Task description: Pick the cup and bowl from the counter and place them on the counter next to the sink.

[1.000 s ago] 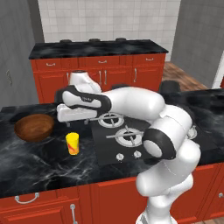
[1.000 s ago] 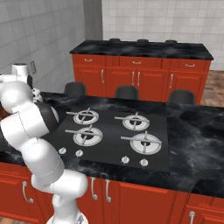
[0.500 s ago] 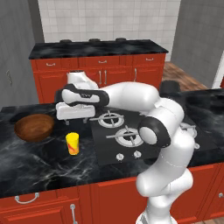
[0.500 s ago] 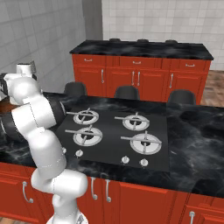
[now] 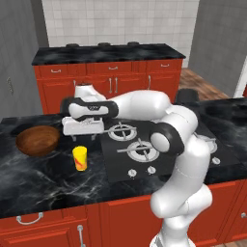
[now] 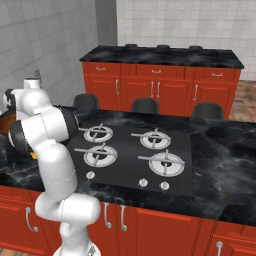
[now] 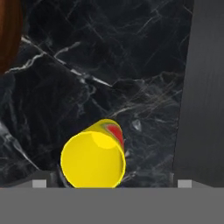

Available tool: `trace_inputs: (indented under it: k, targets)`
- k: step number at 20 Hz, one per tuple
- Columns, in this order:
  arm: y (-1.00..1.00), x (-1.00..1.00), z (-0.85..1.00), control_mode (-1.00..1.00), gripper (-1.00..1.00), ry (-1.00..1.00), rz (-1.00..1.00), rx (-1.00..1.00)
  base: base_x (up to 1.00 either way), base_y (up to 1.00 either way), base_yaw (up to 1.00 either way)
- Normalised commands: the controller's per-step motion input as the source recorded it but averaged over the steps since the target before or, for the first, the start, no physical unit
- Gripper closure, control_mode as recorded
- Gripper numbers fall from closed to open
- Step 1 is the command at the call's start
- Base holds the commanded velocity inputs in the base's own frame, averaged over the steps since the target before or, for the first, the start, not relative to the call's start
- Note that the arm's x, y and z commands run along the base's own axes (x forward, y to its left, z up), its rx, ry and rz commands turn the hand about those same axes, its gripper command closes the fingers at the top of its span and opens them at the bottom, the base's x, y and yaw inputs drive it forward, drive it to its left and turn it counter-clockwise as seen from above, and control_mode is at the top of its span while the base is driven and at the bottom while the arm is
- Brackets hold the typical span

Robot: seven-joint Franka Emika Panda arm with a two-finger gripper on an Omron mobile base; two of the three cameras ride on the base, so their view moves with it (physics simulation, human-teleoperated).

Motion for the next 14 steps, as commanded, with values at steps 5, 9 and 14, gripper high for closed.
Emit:
trace_inputs:
  k: [5, 9, 14]
  targets:
    - [0.0, 0.0, -0.22, -1.0, -1.0, 0.01, -0.04, 0.0, 0.0, 0.0, 0.0]
    - [0.0, 0.0, -0.25, -1.0, -1.0, 0.0, -0.03, 0.0, 0.0, 0.0, 0.0]
    - [0.0, 0.0, -0.23, -1.0, -1.0, 0.0, -0.03, 0.0, 0.0, 0.0, 0.0]
